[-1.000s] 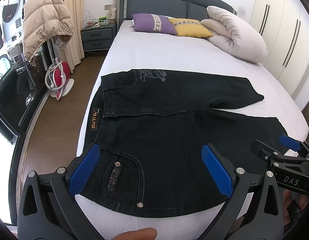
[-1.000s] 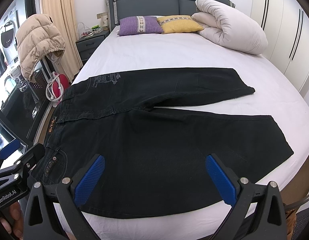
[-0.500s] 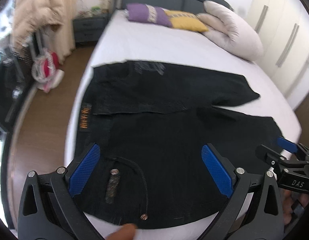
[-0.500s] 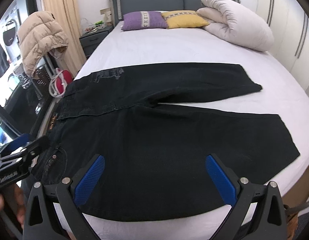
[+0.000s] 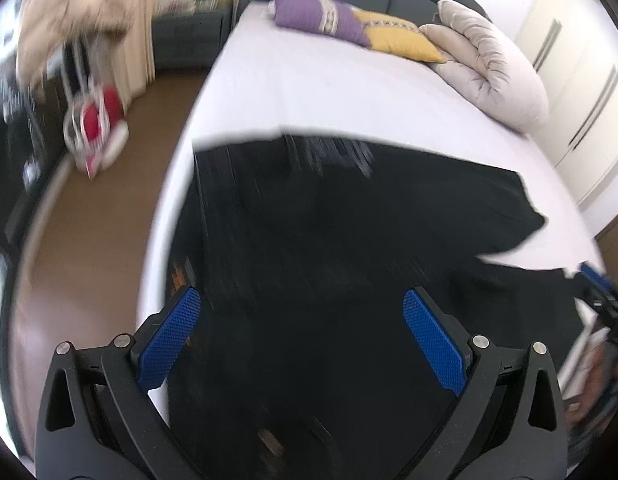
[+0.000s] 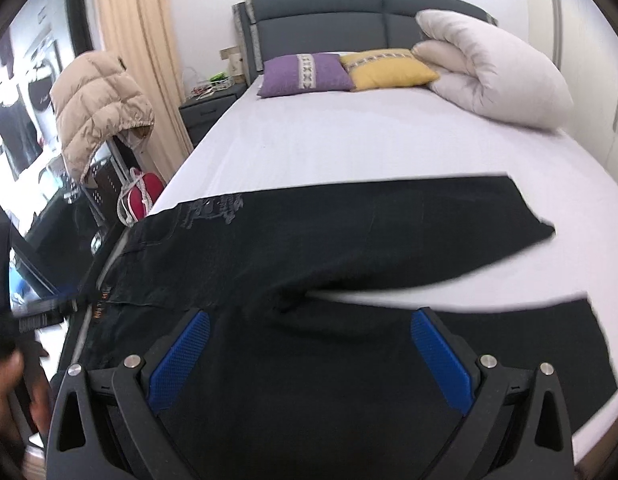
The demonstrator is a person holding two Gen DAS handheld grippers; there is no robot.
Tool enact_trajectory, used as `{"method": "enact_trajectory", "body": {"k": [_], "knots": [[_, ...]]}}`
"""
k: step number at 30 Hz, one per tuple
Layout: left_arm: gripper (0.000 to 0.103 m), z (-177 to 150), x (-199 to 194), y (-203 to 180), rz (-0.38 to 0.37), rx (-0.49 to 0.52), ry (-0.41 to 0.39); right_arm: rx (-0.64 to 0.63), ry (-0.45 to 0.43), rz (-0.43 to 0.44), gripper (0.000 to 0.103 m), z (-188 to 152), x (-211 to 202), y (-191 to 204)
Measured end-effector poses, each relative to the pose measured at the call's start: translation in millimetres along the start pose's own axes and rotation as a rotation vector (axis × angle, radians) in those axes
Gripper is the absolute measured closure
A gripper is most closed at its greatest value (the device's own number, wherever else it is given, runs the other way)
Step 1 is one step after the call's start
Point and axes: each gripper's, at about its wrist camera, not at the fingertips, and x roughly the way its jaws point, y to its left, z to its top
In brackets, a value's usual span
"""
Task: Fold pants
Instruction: 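Grasp the jeans waistband with the left gripper while the right gripper grasps it too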
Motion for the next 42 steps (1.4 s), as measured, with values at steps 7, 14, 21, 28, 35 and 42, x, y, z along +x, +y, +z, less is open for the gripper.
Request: {"method": "enact_trajectory", "body": {"k": [7, 14, 21, 28, 35, 42], "knots": [[0.0, 127.8, 75.4, 37.8, -0.098, 0.162, 0.05, -0.208, 0.053, -0.012, 0.0, 43.0, 32.1, -7.2], [0.0, 189.2, 168.0, 35.6, -0.263, 0.262, 0.264, -0.349, 0.094, 0.095, 0.011, 53.1, 62.1, -10.7], [0.008, 188.1, 216.0, 36.2, -0.306, 0.386, 0.41, -0.442, 0.136, 0.179, 0.015, 56.5, 86.7, -12.8], [0.059, 202.3, 231.2, 45.4, -0.32, 0.426, 0.479, -0.435, 0.151, 0.25, 0.024, 74.6, 107.2, -11.9], [0.095, 176.9, 210.8, 27.8, -0.274, 0.504, 0.418, -0.493, 0.17, 0.272, 0.035, 102.0, 134.9, 11.4], [0.096, 155.8, 143.7, 24.2, -0.259, 0.523, 0.194, -0.665, 0.18, 0.254, 0.037, 137.2, 168.6, 52.0]]}}
